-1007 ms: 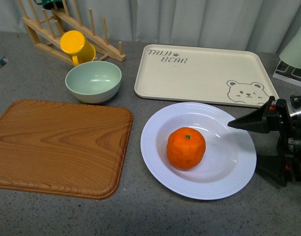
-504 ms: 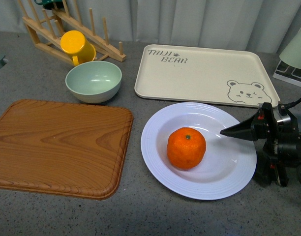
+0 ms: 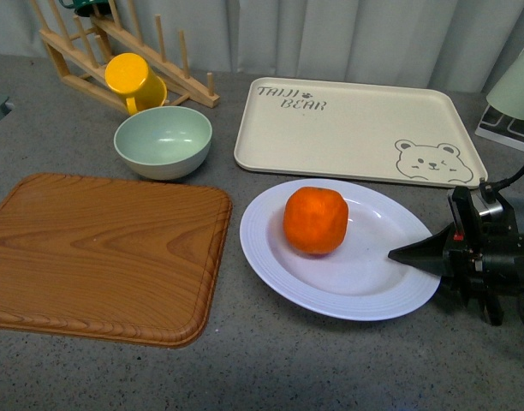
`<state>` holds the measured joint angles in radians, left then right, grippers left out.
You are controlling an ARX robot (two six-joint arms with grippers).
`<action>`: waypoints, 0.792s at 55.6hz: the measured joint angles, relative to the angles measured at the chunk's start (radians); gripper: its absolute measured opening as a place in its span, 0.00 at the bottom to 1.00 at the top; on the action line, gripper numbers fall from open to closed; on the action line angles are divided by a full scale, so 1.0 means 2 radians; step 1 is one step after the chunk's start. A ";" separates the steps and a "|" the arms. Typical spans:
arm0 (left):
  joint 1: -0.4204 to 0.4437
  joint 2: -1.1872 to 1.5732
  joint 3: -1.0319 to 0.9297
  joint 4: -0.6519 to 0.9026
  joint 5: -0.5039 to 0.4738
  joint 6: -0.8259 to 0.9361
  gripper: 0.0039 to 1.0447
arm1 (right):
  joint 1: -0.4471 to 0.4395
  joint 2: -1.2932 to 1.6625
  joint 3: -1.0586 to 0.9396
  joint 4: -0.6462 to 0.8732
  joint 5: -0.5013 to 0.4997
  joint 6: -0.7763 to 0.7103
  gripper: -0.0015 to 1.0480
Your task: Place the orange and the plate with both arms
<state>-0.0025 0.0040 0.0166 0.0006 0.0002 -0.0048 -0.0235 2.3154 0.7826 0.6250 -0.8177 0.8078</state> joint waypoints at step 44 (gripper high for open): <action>0.000 0.000 0.000 0.000 0.000 0.000 0.94 | 0.025 -0.086 -0.012 0.157 0.140 0.038 0.04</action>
<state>-0.0025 0.0040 0.0166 0.0006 -0.0002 -0.0048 0.0273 2.1437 0.7586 0.9394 -0.5377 0.8845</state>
